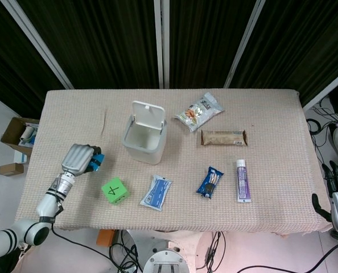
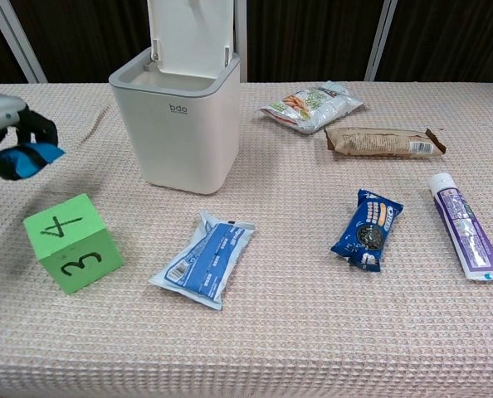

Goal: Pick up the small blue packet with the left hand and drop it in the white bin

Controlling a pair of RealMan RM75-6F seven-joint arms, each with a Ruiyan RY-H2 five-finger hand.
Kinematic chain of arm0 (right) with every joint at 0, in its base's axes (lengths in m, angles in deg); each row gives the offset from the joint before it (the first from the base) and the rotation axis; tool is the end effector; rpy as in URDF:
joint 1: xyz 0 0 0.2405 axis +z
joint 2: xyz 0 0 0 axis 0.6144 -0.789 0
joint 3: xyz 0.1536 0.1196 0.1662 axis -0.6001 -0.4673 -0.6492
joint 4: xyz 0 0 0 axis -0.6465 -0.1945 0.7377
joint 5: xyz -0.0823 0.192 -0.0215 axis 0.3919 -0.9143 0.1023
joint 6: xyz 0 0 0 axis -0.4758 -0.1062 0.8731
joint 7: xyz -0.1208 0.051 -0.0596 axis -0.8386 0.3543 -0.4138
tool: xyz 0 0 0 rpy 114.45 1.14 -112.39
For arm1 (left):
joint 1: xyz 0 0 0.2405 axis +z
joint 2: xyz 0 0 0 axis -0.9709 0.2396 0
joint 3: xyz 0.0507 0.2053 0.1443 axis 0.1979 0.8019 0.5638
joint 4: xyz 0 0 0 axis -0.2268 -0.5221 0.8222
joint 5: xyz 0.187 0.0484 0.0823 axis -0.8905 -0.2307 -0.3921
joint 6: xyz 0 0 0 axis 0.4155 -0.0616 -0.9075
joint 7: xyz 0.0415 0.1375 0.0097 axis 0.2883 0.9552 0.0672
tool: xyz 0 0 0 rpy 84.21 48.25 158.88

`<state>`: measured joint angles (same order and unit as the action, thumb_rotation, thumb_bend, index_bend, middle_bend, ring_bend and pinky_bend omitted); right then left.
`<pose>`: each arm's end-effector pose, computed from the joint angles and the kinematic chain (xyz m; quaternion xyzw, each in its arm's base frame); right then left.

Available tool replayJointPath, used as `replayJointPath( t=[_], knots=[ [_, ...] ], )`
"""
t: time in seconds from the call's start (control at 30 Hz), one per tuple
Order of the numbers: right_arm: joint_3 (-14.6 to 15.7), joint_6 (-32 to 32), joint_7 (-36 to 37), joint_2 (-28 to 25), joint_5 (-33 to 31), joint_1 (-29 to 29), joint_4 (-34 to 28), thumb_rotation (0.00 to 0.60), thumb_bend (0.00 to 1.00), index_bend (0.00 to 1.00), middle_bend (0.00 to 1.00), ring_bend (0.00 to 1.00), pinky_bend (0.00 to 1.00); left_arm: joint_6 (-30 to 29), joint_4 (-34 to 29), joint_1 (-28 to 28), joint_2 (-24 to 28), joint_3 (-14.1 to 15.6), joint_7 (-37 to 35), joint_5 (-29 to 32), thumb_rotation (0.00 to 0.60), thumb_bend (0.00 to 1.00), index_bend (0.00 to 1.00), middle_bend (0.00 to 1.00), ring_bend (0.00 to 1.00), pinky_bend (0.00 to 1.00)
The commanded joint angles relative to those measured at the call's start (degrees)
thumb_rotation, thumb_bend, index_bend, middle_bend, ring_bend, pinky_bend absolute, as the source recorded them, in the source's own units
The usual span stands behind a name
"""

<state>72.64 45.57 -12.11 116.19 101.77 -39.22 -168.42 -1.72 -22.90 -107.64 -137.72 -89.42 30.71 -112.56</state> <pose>-0.3348 -0.1477 0.1692 0.5650 -0.3686 0.3942 0.6241 -0.2464 0.3212 0.0370 -0.7204 -0.3623 -0.3530 0.4745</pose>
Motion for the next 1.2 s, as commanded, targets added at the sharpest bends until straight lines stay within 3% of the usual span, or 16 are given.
replayJointPath(
  t=[0.03, 0.23, 0.37, 0.63, 0.87, 0.93, 1.07, 1.13, 1.2],
  knots=[
    [0.0, -0.2, -0.2, 0.0, 0.0, 0.1, -0.2, 0.6, 0.36, 0.0, 0.0, 0.0, 0.0, -4.0, -6.1, -0.1, 5.3, -3.9, 4.4, 0.2, 0.6, 0.53, 0.64, 0.56, 0.58, 0.84],
    [0.0, -0.9, -0.7, 0.4, -0.4, 0.4, 0.0, 0.6, 0.36, 0.0, 0.0, 0.0, 0.0, -2.0, -17.5, -3.9, 10.4, -8.9, 10.1, 3.3, 0.6, 0.53, 0.66, 0.59, 0.61, 0.87],
    [0.0, -1.5, -1.4, 0.6, -0.6, 0.7, -0.4, 0.6, 0.36, 0.0, 0.0, 0.0, 0.0, 0.7, -21.0, -8.7, 9.0, -11.9, 14.3, 5.6, 0.6, 0.53, 0.66, 0.59, 0.61, 0.88],
    [-0.5, -1.0, -0.5, -0.1, -1.3, 0.3, -0.5, 0.6, 0.36, 0.0, 0.0, 0.0, 0.0, 4.0, -18.8, -17.0, 1.5, -15.1, 22.2, 15.3, 0.6, 0.53, 0.66, 0.59, 0.61, 0.87],
    [-0.5, -2.0, 0.5, -0.4, -2.2, 0.4, -0.1, 0.6, 0.36, 0.0, 0.0, 0.0, 0.0, 1.8, -14.2, -19.9, -4.1, -15.2, 23.4, 17.0, 0.6, 0.52, 0.58, 0.56, 0.59, 0.86],
    [-0.6, -1.9, 0.7, -0.6, -2.3, 0.4, -0.2, 0.6, 0.36, 0.0, 0.0, 0.0, 0.0, 2.1, -13.7, -20.3, -4.6, -14.9, 23.0, 17.0, 0.6, 0.5, 0.5, 0.51, 0.55, 0.84],
    [-0.6, -1.7, 0.8, -0.6, -2.2, 0.3, -0.2, 0.6, 0.36, 0.0, 0.0, 0.0, 0.0, 3.5, -13.9, -20.6, -4.0, -14.3, 19.8, 15.6, 0.6, 0.33, 0.13, 0.27, 0.35, 0.67],
    [-0.5, -1.8, 0.9, -0.6, -2.2, 0.3, -0.1, 0.6, 0.36, 0.0, 0.0, 0.0, 0.0, 2.9, -13.4, -20.4, -3.8, -13.8, 18.7, 13.9, 0.6, 0.25, 0.04, 0.17, 0.25, 0.58],
    [-0.5, -1.9, 1.0, -0.5, -2.2, 0.3, 0.1, 0.6, 0.36, 0.0, 0.0, 0.0, 0.0, 2.2, -13.2, -20.2, -3.7, -13.5, 18.2, 12.8, 0.6, 0.21, 0.02, 0.12, 0.21, 0.54]
  ],
)
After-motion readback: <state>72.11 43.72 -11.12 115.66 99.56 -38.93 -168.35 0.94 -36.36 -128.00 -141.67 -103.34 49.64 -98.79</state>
